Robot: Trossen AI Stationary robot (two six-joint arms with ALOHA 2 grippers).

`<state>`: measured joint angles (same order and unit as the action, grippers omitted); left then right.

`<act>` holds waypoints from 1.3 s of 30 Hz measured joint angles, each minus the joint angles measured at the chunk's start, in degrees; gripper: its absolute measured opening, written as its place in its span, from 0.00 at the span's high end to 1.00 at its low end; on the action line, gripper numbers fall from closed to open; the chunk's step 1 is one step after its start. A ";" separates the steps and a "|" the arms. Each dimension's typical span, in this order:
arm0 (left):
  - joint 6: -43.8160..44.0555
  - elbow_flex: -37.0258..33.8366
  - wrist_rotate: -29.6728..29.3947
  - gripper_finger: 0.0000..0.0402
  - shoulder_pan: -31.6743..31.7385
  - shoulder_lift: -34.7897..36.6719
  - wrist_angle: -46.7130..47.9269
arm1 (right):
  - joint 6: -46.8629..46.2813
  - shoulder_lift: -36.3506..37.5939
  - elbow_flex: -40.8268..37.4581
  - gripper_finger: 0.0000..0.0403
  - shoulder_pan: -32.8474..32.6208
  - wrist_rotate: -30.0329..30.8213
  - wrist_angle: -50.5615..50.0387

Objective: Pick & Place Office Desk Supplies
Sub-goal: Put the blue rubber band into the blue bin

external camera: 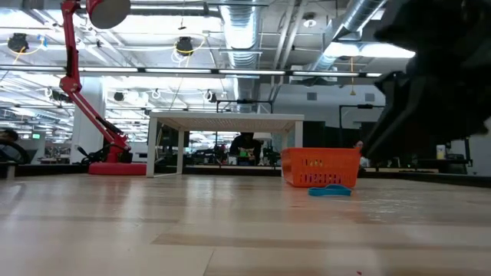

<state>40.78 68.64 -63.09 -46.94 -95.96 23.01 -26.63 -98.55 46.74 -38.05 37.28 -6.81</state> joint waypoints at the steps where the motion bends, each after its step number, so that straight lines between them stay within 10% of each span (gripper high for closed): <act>1: -1.46 0.00 2.09 0.68 0.72 0.00 -2.37 | 0.54 -0.60 -0.06 0.81 0.29 -0.05 0.02; 7: -4.81 0.00 13.09 0.72 4.02 -0.09 -7.96 | 4.35 -4.86 -0.04 0.81 2.78 -3.53 4.50; 39: -16.55 -8.13 16.24 0.72 4.59 -0.22 -32.16 | 11.62 -5.52 -3.89 0.81 9.84 -5.63 11.15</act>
<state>24.23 60.51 -46.85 -42.35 -96.19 -9.15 -15.00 -104.07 42.85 -28.21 31.65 4.34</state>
